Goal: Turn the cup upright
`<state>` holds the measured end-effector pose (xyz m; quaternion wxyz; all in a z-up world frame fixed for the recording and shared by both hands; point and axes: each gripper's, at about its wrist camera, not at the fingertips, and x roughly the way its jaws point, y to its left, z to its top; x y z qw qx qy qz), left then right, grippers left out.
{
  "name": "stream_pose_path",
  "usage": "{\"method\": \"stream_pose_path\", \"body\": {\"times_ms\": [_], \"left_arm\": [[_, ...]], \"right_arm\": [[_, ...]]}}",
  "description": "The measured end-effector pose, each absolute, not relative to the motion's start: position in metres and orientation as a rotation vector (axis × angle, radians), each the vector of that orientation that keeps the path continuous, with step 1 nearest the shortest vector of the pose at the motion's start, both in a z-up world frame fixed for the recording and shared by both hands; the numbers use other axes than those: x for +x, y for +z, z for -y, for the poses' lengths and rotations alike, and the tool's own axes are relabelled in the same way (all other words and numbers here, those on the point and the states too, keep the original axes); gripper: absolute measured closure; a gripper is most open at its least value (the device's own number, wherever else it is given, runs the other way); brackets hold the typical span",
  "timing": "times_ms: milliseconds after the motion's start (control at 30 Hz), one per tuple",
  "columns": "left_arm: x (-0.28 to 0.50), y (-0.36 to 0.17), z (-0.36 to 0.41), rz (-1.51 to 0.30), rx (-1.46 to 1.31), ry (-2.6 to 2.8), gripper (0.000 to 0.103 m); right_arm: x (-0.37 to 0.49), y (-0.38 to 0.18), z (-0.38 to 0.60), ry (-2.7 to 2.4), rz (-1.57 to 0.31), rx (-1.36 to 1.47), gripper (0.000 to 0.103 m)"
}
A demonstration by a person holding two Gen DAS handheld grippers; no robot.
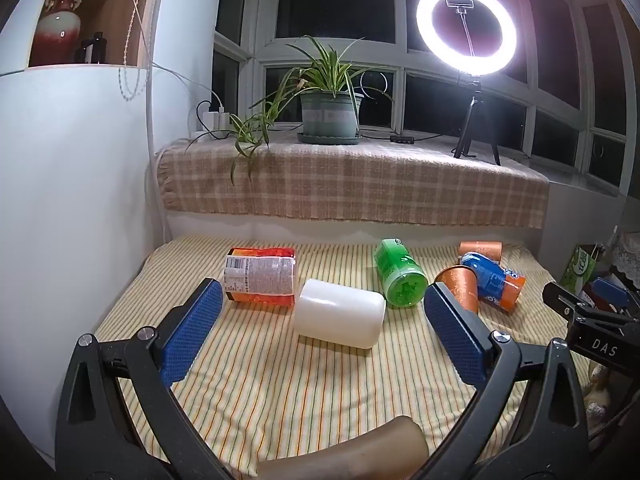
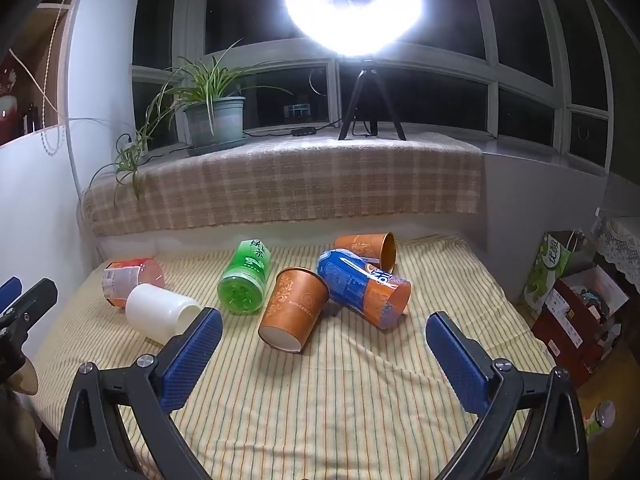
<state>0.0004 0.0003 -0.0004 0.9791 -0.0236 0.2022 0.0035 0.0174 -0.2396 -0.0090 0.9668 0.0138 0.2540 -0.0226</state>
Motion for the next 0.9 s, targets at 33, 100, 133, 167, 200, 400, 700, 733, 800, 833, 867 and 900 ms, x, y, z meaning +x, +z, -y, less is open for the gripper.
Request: {"method": "stream_pose_path", "body": {"times_ms": [33, 100, 133, 167, 200, 400, 700, 733, 800, 833, 867, 900], "left_arm": [[0.0003, -0.0004, -0.0003, -0.407, -0.048, 0.007, 0.001], [0.0002, -0.0003, -0.0003, -0.406, -0.048, 0.007, 0.001], [0.0002, -0.0004, -0.0003, -0.406, -0.048, 0.007, 0.001], [0.0001, -0.0004, -0.0003, -0.406, -0.048, 0.007, 0.001], [0.0002, -0.0003, -0.0003, -0.406, -0.048, 0.007, 0.001], [0.0003, -0.0005, -0.0004, -0.405, -0.049, 0.008, 0.001], [0.0001, -0.0004, -0.0006, -0.405, -0.049, 0.005, 0.001], [0.0001, -0.0004, -0.0006, -0.404, -0.049, 0.006, 0.001], [0.0002, -0.0004, -0.0006, -0.404, -0.049, 0.006, 0.001], [0.0001, -0.0005, -0.0007, -0.404, -0.05, 0.006, 0.001], [0.0, -0.0004, -0.0006, -0.404, -0.05, 0.006, 0.001], [0.0001, -0.0005, -0.0005, -0.404, -0.05, 0.006, 0.001]], "right_arm": [[0.0171, -0.0088, 0.2398, -0.047, -0.513, 0.03, 0.0], [0.0177, -0.0089, 0.2396, -0.048, -0.515, 0.029, 0.0], [0.0174, -0.0089, 0.2399, -0.048, -0.515, 0.027, 0.0], [0.0174, -0.009, 0.2396, -0.048, -0.516, 0.027, 0.0], [0.0178, -0.0093, 0.2396, -0.049, -0.517, 0.027, 0.0], [0.0177, -0.0099, 0.2399, -0.047, -0.515, 0.027, 0.0], [0.0176, -0.0102, 0.2401, -0.047, -0.516, 0.029, 0.0], [0.0183, -0.0108, 0.2403, -0.047, -0.516, 0.029, 0.0], [0.0183, -0.0107, 0.2401, -0.048, -0.516, 0.029, 0.0], [0.0181, -0.0109, 0.2405, -0.048, -0.516, 0.029, 0.0], [0.018, -0.011, 0.2405, -0.048, -0.515, 0.029, 0.0], [0.0178, -0.0109, 0.2407, -0.047, -0.515, 0.029, 0.0]]}}
